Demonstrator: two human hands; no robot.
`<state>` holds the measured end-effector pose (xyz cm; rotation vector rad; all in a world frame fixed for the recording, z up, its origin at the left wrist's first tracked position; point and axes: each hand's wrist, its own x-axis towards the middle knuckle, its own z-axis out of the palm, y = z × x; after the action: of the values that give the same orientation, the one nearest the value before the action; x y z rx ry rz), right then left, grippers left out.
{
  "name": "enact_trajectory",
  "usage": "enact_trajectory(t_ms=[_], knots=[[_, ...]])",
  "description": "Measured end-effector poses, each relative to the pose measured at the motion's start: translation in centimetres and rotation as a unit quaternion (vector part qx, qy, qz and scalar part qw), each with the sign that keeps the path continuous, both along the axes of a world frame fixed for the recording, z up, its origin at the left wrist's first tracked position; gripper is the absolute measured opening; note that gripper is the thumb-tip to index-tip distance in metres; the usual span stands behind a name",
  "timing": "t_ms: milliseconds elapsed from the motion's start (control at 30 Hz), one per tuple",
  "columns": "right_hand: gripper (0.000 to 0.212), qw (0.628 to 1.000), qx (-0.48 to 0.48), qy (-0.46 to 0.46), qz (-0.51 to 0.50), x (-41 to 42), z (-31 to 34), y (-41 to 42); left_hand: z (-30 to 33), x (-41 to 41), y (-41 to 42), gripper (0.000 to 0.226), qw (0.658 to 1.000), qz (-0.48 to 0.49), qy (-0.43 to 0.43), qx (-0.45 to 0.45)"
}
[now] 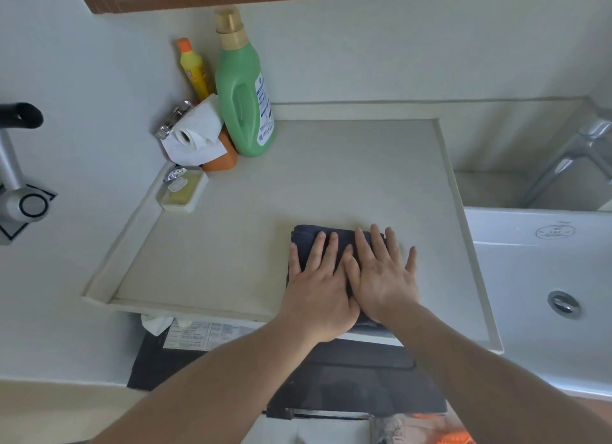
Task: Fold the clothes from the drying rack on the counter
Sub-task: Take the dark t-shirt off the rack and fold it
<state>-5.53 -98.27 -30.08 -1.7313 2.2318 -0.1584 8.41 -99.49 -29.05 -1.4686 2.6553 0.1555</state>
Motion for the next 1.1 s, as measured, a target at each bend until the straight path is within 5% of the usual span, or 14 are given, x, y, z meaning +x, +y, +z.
enact_trajectory(t_ms=[267,367,433,533,633,767,1000,1100], knots=[[0.071,1.0,-0.011,-0.016,0.004,-0.1,-0.1,0.2,0.0,0.3,0.1,0.073,0.999,0.006,0.048,-0.016],[0.074,1.0,-0.009,-0.009,0.016,-0.3,0.0,0.4,0.6,0.9,0.0,0.073,0.985,0.041,0.17,0.012],[0.072,1.0,-0.009,0.0,0.024,-0.3,-0.1,0.4,1.2,1.0,0.2,0.08,0.941,0.183,0.285,0.004],[0.071,1.0,-0.009,-0.003,0.028,-0.4,0.0,0.4,2.1,0.9,0.1,0.086,0.859,0.421,0.28,0.085],[0.071,0.999,-0.015,-0.005,0.035,-0.6,-0.1,0.4,2.9,1.2,-0.7,0.068,0.813,0.465,0.282,0.208],[0.071,0.997,-0.026,-0.012,0.069,-0.9,-0.1,0.6,4.6,2.1,-0.7,0.055,0.71,0.483,0.399,0.32],[0.081,0.999,-0.023,-0.02,0.041,-0.7,0.3,1.1,5.3,2.5,2.3,0.047,0.7,0.438,0.479,0.299],[0.098,0.994,-0.064,-0.091,-0.015,-0.8,0.6,2.3,5.6,3.1,4.1,0.047,0.686,0.39,0.535,0.303]])
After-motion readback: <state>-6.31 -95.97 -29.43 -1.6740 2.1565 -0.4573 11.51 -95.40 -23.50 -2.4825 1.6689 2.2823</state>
